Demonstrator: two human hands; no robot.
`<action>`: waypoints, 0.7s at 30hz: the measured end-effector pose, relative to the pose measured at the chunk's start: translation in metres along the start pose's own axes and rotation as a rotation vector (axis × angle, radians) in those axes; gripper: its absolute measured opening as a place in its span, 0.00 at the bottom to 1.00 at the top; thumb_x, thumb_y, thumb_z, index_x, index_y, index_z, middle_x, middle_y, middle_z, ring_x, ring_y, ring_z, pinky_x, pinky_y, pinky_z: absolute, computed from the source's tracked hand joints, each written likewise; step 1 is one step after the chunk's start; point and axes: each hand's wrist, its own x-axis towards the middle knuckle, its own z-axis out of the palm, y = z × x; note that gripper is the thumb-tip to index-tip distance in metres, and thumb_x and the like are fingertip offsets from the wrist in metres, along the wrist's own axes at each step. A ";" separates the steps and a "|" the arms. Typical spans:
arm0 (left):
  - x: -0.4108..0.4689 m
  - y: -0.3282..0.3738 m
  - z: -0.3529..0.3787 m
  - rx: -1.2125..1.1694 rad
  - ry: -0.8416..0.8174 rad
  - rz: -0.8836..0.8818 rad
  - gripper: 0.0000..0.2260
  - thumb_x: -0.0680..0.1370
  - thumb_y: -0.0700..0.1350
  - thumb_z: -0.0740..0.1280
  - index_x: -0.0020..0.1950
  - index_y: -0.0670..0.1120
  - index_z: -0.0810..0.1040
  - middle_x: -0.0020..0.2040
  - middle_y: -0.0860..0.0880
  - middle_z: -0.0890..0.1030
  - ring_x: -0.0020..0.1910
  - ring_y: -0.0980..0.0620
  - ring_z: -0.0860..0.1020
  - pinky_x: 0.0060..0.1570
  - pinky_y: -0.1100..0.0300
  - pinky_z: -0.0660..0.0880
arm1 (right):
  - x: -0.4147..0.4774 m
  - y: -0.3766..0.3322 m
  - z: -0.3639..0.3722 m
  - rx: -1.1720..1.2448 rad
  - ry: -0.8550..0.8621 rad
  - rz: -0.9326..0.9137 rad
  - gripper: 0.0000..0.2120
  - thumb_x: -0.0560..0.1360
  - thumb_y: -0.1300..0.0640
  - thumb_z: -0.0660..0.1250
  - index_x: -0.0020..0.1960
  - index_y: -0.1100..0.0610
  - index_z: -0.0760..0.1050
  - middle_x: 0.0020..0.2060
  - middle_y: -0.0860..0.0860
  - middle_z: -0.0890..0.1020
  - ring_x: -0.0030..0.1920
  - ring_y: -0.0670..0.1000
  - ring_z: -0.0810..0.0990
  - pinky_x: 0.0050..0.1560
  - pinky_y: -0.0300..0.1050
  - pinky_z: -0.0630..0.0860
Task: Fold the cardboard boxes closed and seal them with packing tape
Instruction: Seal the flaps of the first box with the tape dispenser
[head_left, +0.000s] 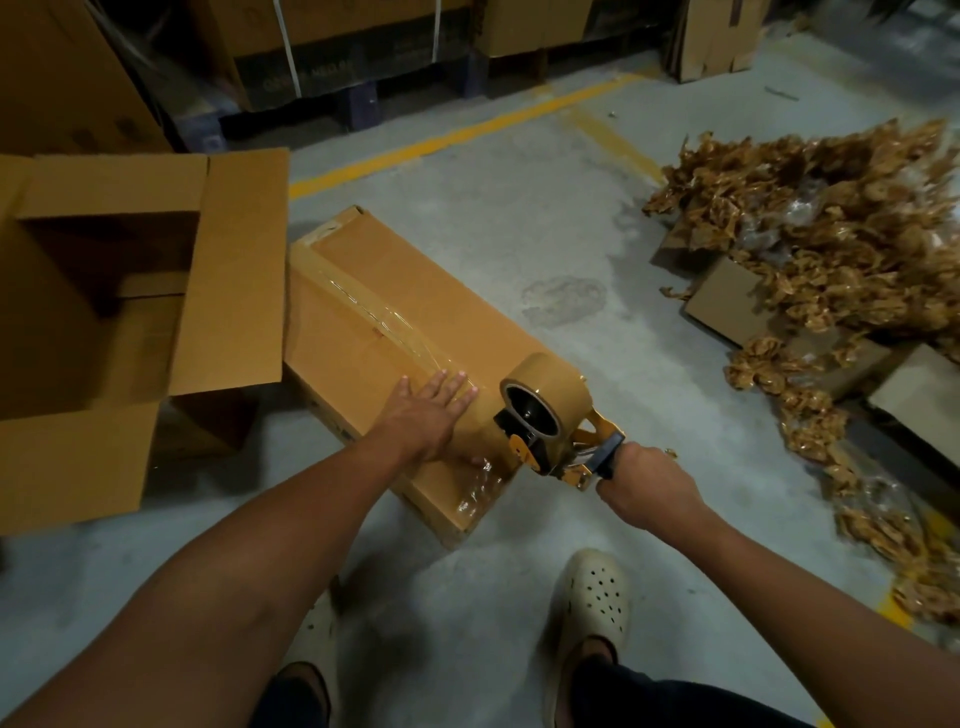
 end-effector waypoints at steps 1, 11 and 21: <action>0.000 0.002 0.000 -0.003 -0.005 -0.008 0.46 0.78 0.54 0.66 0.76 0.55 0.28 0.78 0.48 0.30 0.78 0.43 0.35 0.71 0.31 0.45 | -0.002 0.003 0.002 0.009 0.003 0.003 0.02 0.74 0.55 0.65 0.45 0.52 0.73 0.33 0.48 0.74 0.35 0.51 0.78 0.34 0.44 0.76; 0.003 0.011 0.002 -0.028 -0.043 -0.053 0.47 0.77 0.66 0.61 0.77 0.51 0.28 0.76 0.44 0.27 0.77 0.41 0.32 0.70 0.28 0.45 | -0.018 0.017 0.006 0.005 -0.008 0.025 0.11 0.75 0.55 0.64 0.37 0.50 0.65 0.31 0.46 0.72 0.31 0.47 0.73 0.28 0.40 0.66; -0.003 0.011 -0.003 -0.026 -0.059 -0.024 0.51 0.72 0.77 0.54 0.78 0.50 0.29 0.76 0.44 0.26 0.77 0.41 0.32 0.71 0.28 0.45 | -0.029 0.027 0.007 0.012 -0.009 0.046 0.06 0.75 0.54 0.65 0.43 0.52 0.68 0.32 0.46 0.72 0.34 0.50 0.76 0.29 0.41 0.67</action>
